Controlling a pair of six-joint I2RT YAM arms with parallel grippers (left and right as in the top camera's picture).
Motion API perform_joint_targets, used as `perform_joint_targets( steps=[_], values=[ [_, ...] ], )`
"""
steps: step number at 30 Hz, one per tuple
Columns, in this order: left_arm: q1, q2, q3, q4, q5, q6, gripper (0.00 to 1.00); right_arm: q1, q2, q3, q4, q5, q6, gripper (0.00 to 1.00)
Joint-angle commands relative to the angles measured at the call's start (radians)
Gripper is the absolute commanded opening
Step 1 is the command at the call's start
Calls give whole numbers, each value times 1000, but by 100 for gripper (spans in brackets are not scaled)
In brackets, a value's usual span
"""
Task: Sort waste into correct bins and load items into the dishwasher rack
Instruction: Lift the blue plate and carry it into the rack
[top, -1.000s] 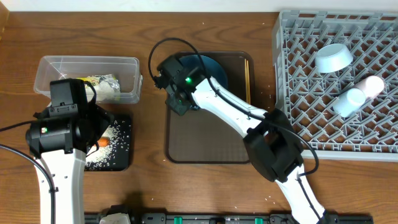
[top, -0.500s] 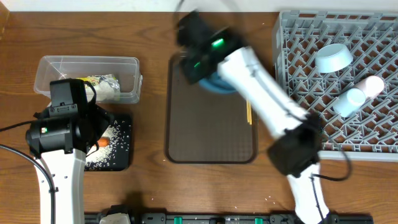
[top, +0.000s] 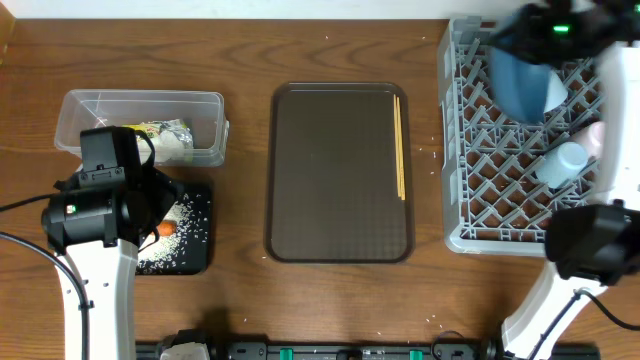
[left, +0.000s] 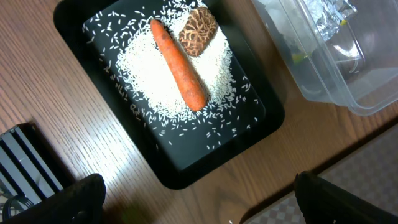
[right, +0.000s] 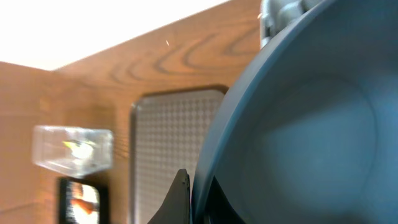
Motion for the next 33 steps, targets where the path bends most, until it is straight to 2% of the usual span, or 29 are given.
perform_joint_targets(
  steps=[1,9,17,23,31,33],
  values=[
    [5,1,-3,-3,-12,-16,98,-105,-15,1,16,-228,-42,1],
    [5,1,-3,-3,-12,-16,98,-314,-14,-2,109,-285,-92,1],
    [5,1,-3,-3,-12,-16,98,-343,-13,-62,224,-285,-153,1],
    [5,1,-3,-3,-12,-16,98,-342,-13,-243,510,-363,-130,1],
    [5,1,-3,-3,-12,-16,98,-343,-13,-460,950,-432,84,1],
    [5,1,-3,-3,-12,-16,98,-343,-13,-488,1017,-442,134,1]
  ],
)
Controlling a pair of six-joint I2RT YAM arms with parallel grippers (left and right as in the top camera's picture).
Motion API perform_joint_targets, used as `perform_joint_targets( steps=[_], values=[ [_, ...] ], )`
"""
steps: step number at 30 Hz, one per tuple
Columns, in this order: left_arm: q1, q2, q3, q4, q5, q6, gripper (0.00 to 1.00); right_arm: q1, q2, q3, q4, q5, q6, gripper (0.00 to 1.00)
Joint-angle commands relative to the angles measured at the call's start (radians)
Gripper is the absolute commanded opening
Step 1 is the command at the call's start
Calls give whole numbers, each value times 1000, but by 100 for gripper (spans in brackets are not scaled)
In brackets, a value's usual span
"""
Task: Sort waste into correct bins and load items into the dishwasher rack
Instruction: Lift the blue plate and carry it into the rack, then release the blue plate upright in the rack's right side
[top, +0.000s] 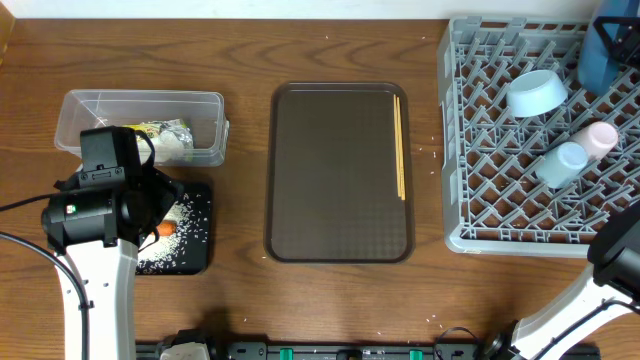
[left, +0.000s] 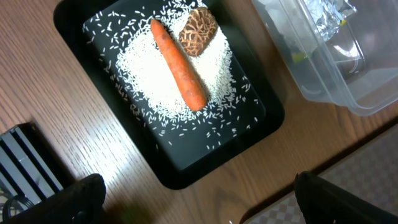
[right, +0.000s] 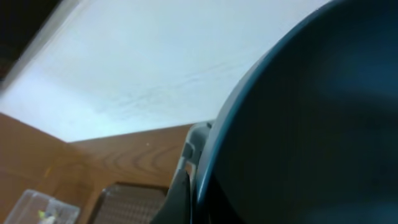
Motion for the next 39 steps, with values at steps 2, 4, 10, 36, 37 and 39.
perform_joint_targets(
  steps=[2,4,10,36,37,39],
  values=[
    [5,1,-3,-3,-12,-16,98,4,-13,-51,92,-76,124,1],
    [5,1,-3,-3,-12,-16,98,7,-13,-68,111,-75,126,1],
    [5,1,-3,-3,-12,-16,98,19,-12,-102,121,4,122,1],
    [5,1,-3,-3,-12,-16,98,-51,-12,-107,160,64,211,1],
    [5,1,-3,-3,-12,-16,98,-58,-12,-106,161,64,230,1],
    [5,1,-3,-3,-12,-16,98,-69,-15,-105,159,64,234,1]
  ],
)
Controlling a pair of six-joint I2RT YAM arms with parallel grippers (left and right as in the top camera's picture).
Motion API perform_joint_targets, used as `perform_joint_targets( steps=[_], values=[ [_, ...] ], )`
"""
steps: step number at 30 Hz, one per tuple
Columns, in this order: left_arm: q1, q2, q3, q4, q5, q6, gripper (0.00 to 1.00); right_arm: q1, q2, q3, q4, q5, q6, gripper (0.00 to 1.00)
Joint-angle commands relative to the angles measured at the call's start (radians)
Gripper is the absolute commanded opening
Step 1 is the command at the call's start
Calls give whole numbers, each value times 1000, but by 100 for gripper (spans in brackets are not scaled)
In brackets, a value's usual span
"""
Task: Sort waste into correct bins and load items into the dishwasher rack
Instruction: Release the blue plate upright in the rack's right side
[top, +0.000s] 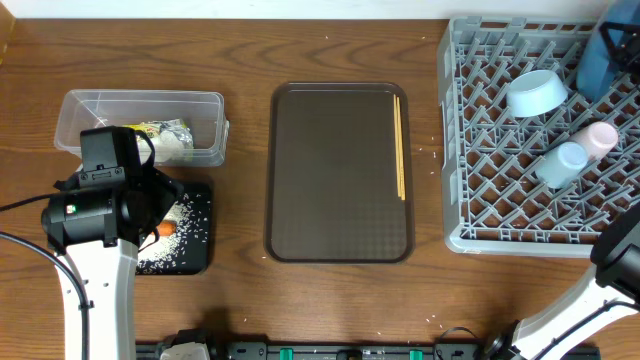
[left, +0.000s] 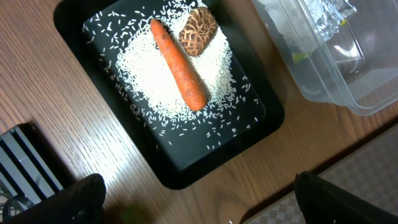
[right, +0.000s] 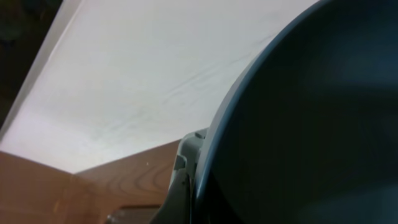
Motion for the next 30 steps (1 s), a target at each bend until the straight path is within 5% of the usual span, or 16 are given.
perform_joint_targets(
  steps=[1,10,17,21,24,30],
  values=[
    [5,1,-3,-3,-12,-16,98,-42,-17,-3,-4,18,51,1],
    [5,1,-3,-3,-12,-16,98,-79,-106,-3,-190,179,10,3],
    [5,1,-3,-3,-12,-16,98,-79,-223,-3,-430,494,-29,5],
    [5,1,-3,-3,-12,-16,98,-79,-267,-3,-528,655,-28,21],
    [5,1,-3,-3,-12,-16,98,-79,-286,-3,-562,718,-28,49],
    [5,1,-3,-3,-12,-16,98,-76,-289,-3,-597,725,-27,64]
  ],
)
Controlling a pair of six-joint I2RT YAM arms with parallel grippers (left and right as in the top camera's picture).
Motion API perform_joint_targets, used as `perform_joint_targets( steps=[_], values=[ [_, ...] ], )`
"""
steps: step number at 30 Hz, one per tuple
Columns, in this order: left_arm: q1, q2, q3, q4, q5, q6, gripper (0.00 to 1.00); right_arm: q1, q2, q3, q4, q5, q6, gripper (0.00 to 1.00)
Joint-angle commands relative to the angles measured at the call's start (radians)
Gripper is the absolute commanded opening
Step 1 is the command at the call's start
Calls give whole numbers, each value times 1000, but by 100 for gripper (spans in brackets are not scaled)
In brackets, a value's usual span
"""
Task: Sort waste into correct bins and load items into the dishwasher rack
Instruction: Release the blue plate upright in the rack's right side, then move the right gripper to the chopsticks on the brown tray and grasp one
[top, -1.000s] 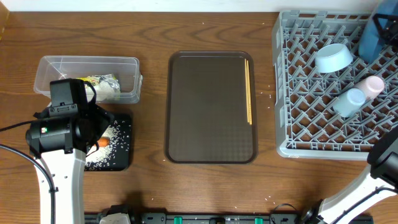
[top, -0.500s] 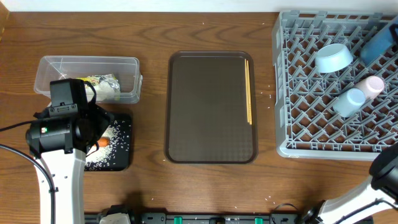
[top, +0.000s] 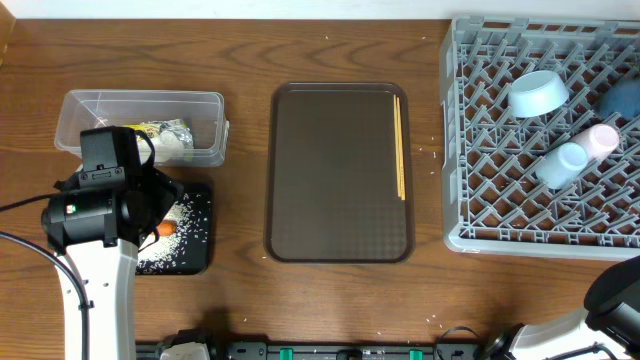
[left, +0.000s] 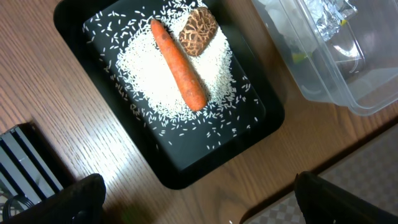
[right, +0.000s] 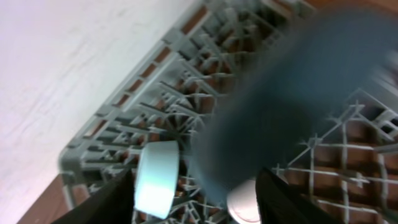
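A dark blue plate (top: 625, 98) rests in the grey dishwasher rack (top: 480, 200) at its right edge. In the right wrist view this blue plate (right: 292, 93) is blurred, and my right gripper (right: 199, 205) is open just short of it, holding nothing. The white bowl (top: 538, 93), pink cup (top: 600, 138) and light blue cup (top: 560, 162) also sit in the rack. A pair of chopsticks (top: 400, 145) lies on the brown tray (top: 340, 170). My left gripper (left: 199, 208) is open above the table by the black tray (left: 261, 121).
The black tray holds rice, a carrot (left: 179, 65) and a mushroom (left: 198, 31). A clear plastic bin (top: 140, 125) with wrappers stands behind it at the left. My right arm's base (top: 612, 300) is at the front right corner.
My right gripper was shut on the blue plate at the rack's far right corner. Now the plate sits in the rack and the gripper is open. The left arm has not moved.
My right gripper held the blue plate over the back of the rack. Then the plate was at the rack's far right corner, and stayed there. Now it lies let go in the rack. The left gripper stayed open above the black tray throughout.
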Motion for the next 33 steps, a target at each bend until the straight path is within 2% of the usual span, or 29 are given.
perform_joint_targets(
  steps=[1,2,5,12,21,25,28,33],
  values=[
    [5,1,-3,-3,-12,-16,98,-3,-18,-3,-11,55,-11,72],
    [5,1,-3,-3,-12,-16,98,-3,-18,-3,-16,55,-10,76],
    [5,1,-3,-3,-12,-16,98,-3,-23,-2,-32,47,-3,79],
    [5,1,-3,-3,-12,-16,98,-1,-101,-2,-56,32,9,80],
    [5,1,-3,-3,-12,-16,98,52,-272,-2,-80,-301,7,80],
    [5,1,-3,-3,-12,-16,98,201,-308,-2,-132,-324,-41,81],
    [5,1,-3,-3,-12,-16,98,396,-295,-8,-166,-293,-126,81],
    [5,1,-3,-3,-12,-16,98,716,-206,-26,-191,9,-135,81]
  ],
)
